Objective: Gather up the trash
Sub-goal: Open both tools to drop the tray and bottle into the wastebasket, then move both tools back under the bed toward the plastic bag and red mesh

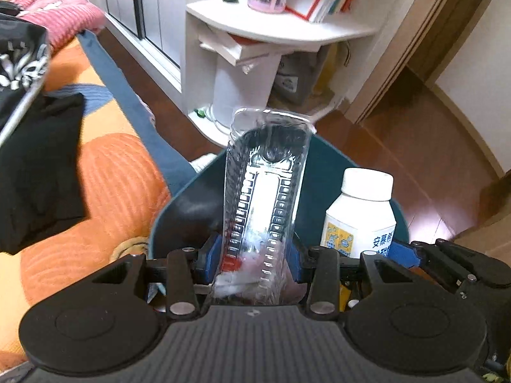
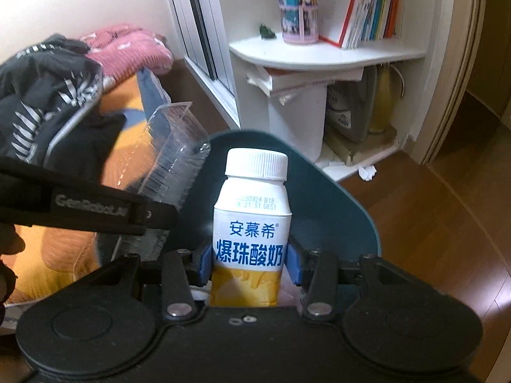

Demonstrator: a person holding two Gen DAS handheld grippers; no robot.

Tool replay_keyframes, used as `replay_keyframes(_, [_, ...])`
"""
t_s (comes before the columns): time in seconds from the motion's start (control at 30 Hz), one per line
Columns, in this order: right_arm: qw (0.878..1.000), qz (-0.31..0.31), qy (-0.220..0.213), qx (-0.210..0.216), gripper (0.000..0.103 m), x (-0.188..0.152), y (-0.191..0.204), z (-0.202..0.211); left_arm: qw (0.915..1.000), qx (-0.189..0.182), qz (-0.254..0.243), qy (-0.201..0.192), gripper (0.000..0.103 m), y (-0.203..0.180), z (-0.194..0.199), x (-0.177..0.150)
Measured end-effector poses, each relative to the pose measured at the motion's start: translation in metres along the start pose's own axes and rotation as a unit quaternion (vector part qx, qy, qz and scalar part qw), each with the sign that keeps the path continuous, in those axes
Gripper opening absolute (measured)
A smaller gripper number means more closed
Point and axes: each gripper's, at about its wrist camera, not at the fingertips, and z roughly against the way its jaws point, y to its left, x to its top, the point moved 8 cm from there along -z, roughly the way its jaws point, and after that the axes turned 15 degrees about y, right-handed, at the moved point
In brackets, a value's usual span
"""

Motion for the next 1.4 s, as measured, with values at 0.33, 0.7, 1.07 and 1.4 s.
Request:
replay_keyframes(0.33, [0.999,0.002,0.043,-0.009,0.044,-0.005,-0.008,-0.033,0.9989,0.0,-0.007,0.047,0.042,-0.005,-0.062,0.004])
replay_keyframes(0.7, [0.998,0.024,0.051,-0.031,0.046,-0.011,-0.003,-0.042,0.9986,0.001,-0.012,0.052,0.063,-0.004,-0.078,0.0])
replay_keyframes(1.07, [0.999,0.014,0.029,-0.029,0.047,-0.015,0.002,-0.001,0.9996,-0.008,-0.022,0.014,0.066,-0.006,-0.028,-0.018])
replay_keyframes(1.4, [1.0,0.024,0.001,-0.006,0.047,-0.03,0.026,0.064,0.9992,-0.013,-0.022,-0.032,0.066,0.0,0.054,-0.053])
